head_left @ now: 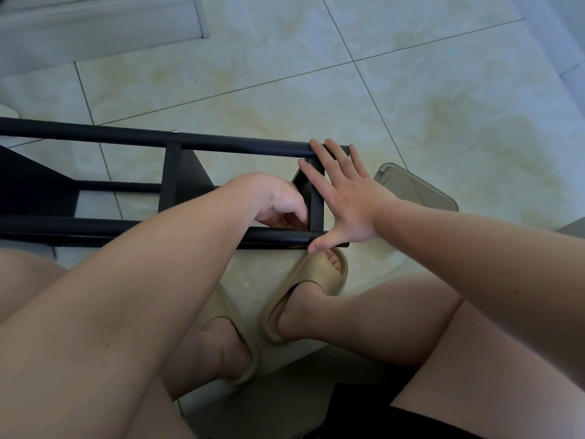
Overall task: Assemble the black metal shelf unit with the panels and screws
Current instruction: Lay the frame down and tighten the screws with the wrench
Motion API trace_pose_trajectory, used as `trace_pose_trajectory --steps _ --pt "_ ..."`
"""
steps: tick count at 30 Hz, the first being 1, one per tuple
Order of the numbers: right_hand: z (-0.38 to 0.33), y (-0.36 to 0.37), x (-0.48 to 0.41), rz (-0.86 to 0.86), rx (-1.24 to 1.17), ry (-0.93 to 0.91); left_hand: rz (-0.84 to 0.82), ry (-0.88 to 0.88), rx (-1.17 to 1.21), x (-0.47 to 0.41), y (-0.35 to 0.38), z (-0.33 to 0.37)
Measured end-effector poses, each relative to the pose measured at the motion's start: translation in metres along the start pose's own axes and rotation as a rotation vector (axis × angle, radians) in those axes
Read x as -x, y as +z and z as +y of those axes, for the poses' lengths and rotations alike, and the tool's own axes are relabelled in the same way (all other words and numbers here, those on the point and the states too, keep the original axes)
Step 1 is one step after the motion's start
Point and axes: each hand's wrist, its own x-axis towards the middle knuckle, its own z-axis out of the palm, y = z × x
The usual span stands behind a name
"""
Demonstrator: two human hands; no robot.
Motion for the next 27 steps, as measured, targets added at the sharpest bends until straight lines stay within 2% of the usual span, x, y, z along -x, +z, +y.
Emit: trace_pose_trajectory --steps 14,20,27 --pt "0.002 0.001 0.000 0.009 0.012 -0.003 0.025 0.051 0.008 -0.001 -0.003 -0.020" --pt "0.000 0.001 0.000 0.006 0.021 0.003 0.070 0.095 -0.066 0.002 -0.001 -0.021" --pt "0.001 0.000 0.000 0.007 0.041 0.013 0.061 0.122 0.045 0.001 -0.003 -0.022"
